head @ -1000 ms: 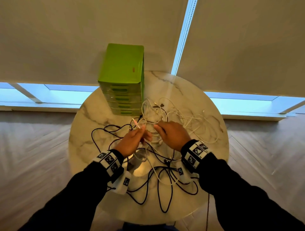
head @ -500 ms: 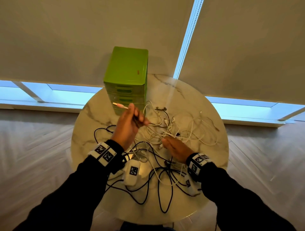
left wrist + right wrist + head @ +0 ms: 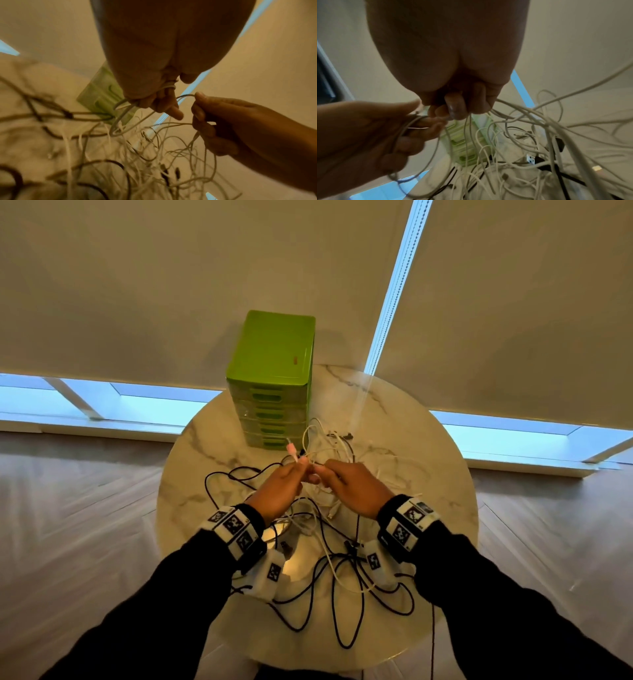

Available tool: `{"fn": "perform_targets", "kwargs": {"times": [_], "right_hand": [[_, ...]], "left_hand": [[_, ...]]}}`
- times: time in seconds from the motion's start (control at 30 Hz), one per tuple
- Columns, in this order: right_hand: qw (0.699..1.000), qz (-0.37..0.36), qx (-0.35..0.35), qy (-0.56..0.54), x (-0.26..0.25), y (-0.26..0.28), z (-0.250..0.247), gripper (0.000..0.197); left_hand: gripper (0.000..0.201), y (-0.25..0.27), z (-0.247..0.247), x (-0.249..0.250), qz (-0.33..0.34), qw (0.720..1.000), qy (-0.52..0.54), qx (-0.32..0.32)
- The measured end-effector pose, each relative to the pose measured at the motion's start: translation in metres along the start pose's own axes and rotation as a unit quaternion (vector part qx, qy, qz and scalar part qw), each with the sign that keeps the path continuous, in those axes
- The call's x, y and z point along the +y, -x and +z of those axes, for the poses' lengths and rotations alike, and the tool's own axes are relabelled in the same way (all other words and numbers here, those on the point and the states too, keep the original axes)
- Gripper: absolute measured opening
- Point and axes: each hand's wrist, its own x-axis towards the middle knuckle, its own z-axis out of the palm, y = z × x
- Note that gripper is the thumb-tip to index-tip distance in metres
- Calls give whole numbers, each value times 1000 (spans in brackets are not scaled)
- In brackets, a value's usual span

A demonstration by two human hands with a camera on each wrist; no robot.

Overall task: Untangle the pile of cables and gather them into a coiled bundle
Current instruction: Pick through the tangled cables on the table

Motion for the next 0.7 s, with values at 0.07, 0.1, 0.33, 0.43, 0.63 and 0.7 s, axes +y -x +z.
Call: {"fn": "perform_targets", "kwargs": {"times": [0.07, 0.1, 0.33, 0.43, 0.63, 0.7], "right_hand": [[999, -9, -25, -20, -9, 6, 6, 31], [999, -12, -34, -33, -10, 8, 9, 32], [997, 40, -55, -24, 36, 21, 13, 36], [992, 96, -82, 22, 67, 33, 6, 35], [988, 125, -65, 62, 73, 26, -10, 33], [992, 97, -51, 57, 59, 15, -9, 32]], "left_hand": [[50, -3, 6, -3, -3, 998, 64, 17], [47, -4, 7, -2, -3, 995, 98, 25], [38, -13, -1, 16, 61, 947, 305, 78], [37, -9, -31, 34, 103, 929, 332, 127], [34, 9, -60, 58, 180, 935, 244, 182], [27, 17, -52, 60, 180, 950, 167, 194]]}}
